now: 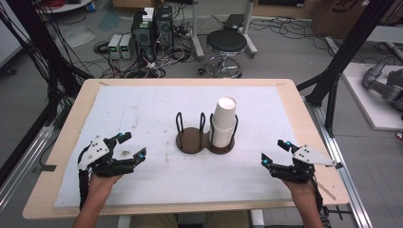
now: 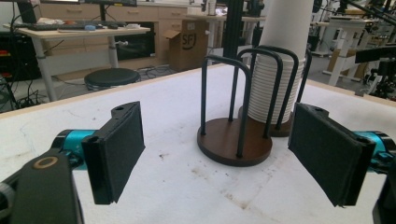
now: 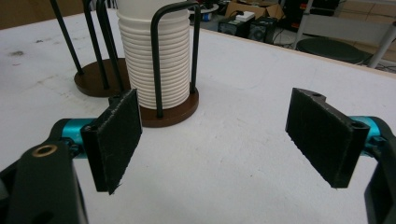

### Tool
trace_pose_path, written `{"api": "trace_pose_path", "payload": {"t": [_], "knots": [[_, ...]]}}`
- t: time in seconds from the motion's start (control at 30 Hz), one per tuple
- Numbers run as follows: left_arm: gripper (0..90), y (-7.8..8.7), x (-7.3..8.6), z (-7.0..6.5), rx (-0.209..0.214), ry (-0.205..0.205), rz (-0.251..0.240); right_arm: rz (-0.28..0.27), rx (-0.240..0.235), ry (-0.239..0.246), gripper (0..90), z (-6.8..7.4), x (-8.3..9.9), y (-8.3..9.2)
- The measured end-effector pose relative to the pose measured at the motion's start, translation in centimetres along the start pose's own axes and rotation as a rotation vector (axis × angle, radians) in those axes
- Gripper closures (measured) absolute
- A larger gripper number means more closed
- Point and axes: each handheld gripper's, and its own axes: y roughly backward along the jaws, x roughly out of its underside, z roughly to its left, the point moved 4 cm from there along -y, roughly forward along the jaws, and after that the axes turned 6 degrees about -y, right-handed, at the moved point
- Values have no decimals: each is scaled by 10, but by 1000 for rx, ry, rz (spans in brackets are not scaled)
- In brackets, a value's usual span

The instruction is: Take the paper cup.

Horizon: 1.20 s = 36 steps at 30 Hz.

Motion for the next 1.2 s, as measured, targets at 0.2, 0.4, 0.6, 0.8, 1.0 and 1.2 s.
{"api": "trace_pose_path", "payload": {"t": [0.2,0.4,0.6,0.8,1.0,1.2], "knots": [[180,-2,-1,-2,2,8,-2,4,-5,0,188,-1,0,-2],[179,-4,-3,-3,11,17,-7,3,-9,-11,188,-3,1,0],[179,-13,-12,-13,53,6,-2,20,-32,-8,189,0,0,-2],[177,-35,-29,-23,114,-6,-5,25,-37,-9,189,4,-1,-2],[175,-55,-60,-26,173,-6,-15,37,-40,-8,189,5,-1,-3],[173,-75,-87,-24,221,-12,-7,41,-41,-9,189,5,0,-2]]}}
